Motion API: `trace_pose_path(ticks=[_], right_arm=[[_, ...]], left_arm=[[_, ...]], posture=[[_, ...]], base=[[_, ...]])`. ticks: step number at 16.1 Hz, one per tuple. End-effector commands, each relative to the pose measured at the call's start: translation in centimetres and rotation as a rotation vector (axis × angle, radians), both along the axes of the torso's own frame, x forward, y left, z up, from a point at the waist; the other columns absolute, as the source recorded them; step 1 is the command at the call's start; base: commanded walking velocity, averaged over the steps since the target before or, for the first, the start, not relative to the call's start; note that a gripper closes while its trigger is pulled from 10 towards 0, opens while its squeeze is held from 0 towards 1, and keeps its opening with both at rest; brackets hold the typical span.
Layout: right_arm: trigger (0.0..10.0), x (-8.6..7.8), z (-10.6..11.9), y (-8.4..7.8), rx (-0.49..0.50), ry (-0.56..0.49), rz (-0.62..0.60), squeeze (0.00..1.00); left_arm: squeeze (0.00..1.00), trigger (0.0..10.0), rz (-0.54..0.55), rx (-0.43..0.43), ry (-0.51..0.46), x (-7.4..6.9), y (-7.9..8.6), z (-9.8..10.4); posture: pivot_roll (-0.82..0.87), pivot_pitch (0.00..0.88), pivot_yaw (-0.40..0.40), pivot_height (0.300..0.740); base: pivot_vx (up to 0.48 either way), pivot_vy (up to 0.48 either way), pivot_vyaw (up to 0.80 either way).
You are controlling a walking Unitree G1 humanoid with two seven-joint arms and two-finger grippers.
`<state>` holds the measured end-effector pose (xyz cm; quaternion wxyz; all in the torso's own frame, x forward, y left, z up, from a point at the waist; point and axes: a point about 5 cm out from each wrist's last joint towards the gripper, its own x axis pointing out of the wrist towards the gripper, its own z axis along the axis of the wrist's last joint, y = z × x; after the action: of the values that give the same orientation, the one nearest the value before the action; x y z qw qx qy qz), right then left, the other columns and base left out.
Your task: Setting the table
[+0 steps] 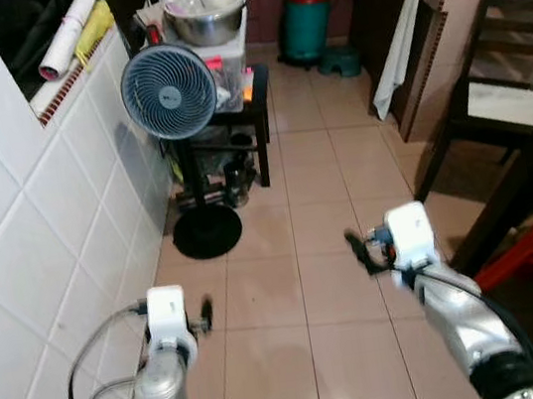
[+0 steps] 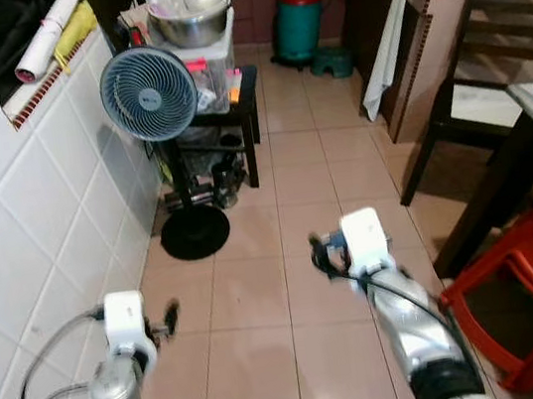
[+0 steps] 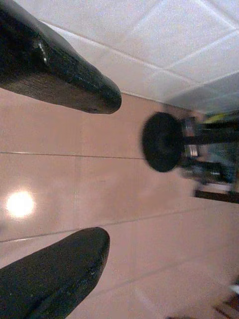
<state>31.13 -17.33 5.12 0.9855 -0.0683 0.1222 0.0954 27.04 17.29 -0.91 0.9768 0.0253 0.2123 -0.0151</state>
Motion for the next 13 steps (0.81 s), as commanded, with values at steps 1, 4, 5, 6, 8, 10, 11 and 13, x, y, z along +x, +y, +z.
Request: trace_pose_path(ticks=[1,4,5,6,8,10,11,13], right_arm=[[10.0,0.1,-0.6,-0.5,0.019,0.023,-0.041,0.0],[10.0,-1.2,-3.3,-1.5,0.056,0.152,-0.119,0.0],[10.0,-1.8,-4.4,-1.8,0.088,0.213,-0.158,0.0],[10.0,-2.4,-5.3,-1.6,0.112,0.271,-0.169,0.0],[10.0,-2.8,-6.0,-1.1,0.113,0.304,-0.153,0.0],[10.0,-3.1,-6.5,-1.1,0.136,0.33,-0.17,0.0],[10.0,-3.2,-6.6,-1.3,0.145,0.34,-0.186,0.0],[10.0,-3.3,-6.9,-1.4,0.158,0.349,-0.202,0.0]], left_arm=[[0.0,10.0,-0.039,0.025,0.06,-0.2,0.1,-0.7],[0.0,10.0,0.002,0.005,0.165,-1.3,1.0,-2.1],[0.0,10.0,0.023,-0.018,0.199,-1.8,1.3,-2.6],[0.0,10.0,0.037,-0.016,0.229,-2.1,1.6,-3.0],[0.0,10.0,0.074,-0.053,0.245,-2.3,1.7,-3.2],[0.0,10.0,0.066,-0.049,0.247,-2.2,1.8,-3.2],[0.0,10.0,0.058,-0.045,0.25,-2.2,1.8,-3.2],[0.0,10.0,0.049,-0.043,0.258,-2.3,1.8,-3.3]], posture=[[-0.01,0.0,-0.052,0.74],[0.0,0.0,-0.033,0.74],[0.0,0.0,-0.03,0.74],[0.0,0.0,-0.028,0.74],[0.0,0.0,-0.026,0.74],[0.0,0.0,-0.02,0.74],[0.0,0.0,-0.02,0.74],[-0.01,0.0,-0.015,0.74]], base=[[0.0,0.0,0.0],[0.0,0.0,0.0],[0.0,0.0,0.0],[0.0,0.0,0.0],[0.0,0.0,0.0],[0.0,0.0,0.0],[0.0,0.0,0.0],[0.249,0.0,0.0]])
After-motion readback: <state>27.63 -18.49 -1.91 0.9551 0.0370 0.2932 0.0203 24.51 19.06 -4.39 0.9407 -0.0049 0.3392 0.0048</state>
